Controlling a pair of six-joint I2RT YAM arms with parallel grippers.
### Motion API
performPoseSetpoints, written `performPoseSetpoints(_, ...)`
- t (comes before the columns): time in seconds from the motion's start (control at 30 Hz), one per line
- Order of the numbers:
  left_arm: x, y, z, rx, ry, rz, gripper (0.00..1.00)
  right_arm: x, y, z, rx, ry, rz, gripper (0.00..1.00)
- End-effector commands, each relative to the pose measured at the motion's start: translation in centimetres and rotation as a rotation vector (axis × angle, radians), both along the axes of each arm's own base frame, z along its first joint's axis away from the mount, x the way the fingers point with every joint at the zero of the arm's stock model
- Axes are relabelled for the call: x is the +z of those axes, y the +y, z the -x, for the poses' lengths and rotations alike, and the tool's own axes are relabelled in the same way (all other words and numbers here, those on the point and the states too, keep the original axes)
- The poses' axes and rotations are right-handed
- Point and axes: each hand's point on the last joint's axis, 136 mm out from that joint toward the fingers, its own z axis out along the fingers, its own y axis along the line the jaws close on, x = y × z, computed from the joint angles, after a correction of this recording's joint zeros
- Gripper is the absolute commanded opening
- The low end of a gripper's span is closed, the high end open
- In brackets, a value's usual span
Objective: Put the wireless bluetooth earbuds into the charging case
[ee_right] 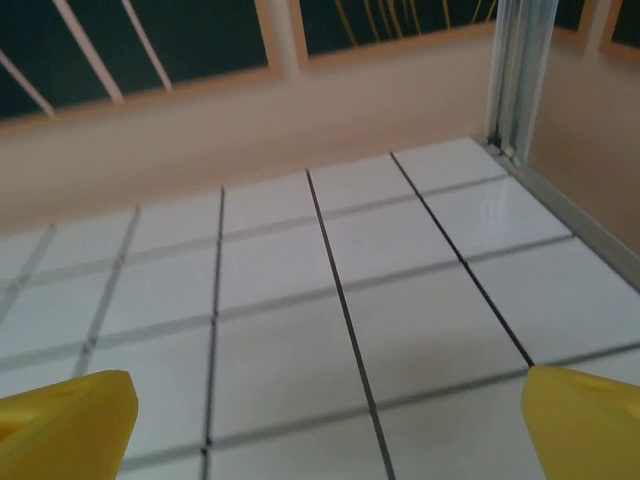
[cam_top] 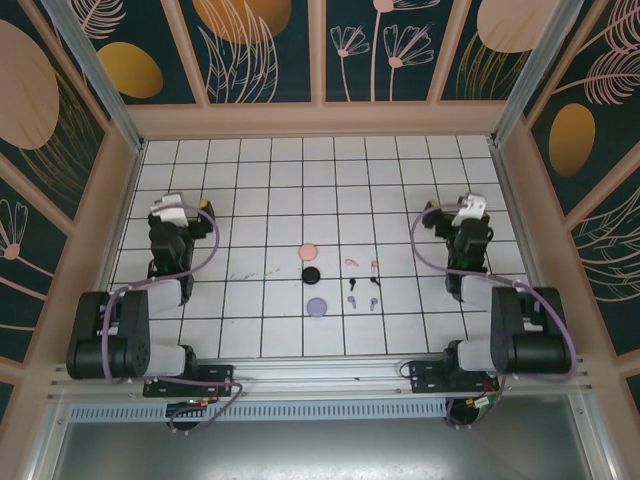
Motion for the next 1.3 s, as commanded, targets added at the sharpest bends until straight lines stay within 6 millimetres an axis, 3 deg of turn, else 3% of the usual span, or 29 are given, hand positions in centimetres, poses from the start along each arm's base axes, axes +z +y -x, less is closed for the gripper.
performPoseSetpoints(0.0,1.5,0.3,0.2,0.038,0.065,0.091,0.94,2.3,-0.9,0.0,-0.109,0.086,-0.233,0.99)
performPoseSetpoints(0.1,3.8,-0.2,0.9,0.033,0.067,0.234,0.98,2.9,-1.0,0.0,-0.164,0.189,-0.335,0.99)
performPoseSetpoints(0.3,6.2,-3.4,2.6,-0.091,0.122,0.520,0.99,4.1,6.3,1.0,0.124,0.363,-0.363,0.88)
performPoseSetpoints(0.47,6.4,-5.4,4.5,-0.178,0.128,0.663,0.98,2.9,14.6,5.2,0.309,0.570,-0.296,0.86)
performPoseSetpoints(0.63,4.7,-6.8,5.3,-0.211,0.220,0.708,0.95,-0.8,21.2,12.0,0.419,0.786,-0.215,0.86)
performPoseSetpoints(0.77,2.5,-7.7,5.1,-0.212,0.294,0.714,0.95,-3.7,25.3,17.0,0.471,0.915,-0.140,0.86)
performPoseSetpoints(0.87,0.5,-8.3,4.5,-0.204,0.359,0.698,0.95,-5.7,27.5,19.6,0.486,0.993,-0.074,0.85)
performPoseSetpoints(1.03,-2.2,-9.2,3.4,-0.203,0.463,0.686,0.93,-8.7,30.4,21.7,0.494,1.076,0.071,0.84)
performPoseSetpoints(1.27,-1.7,-8.6,3.1,-0.145,0.464,0.704,0.99,-11.3,32.8,22.3,0.499,1.130,0.180,0.82)
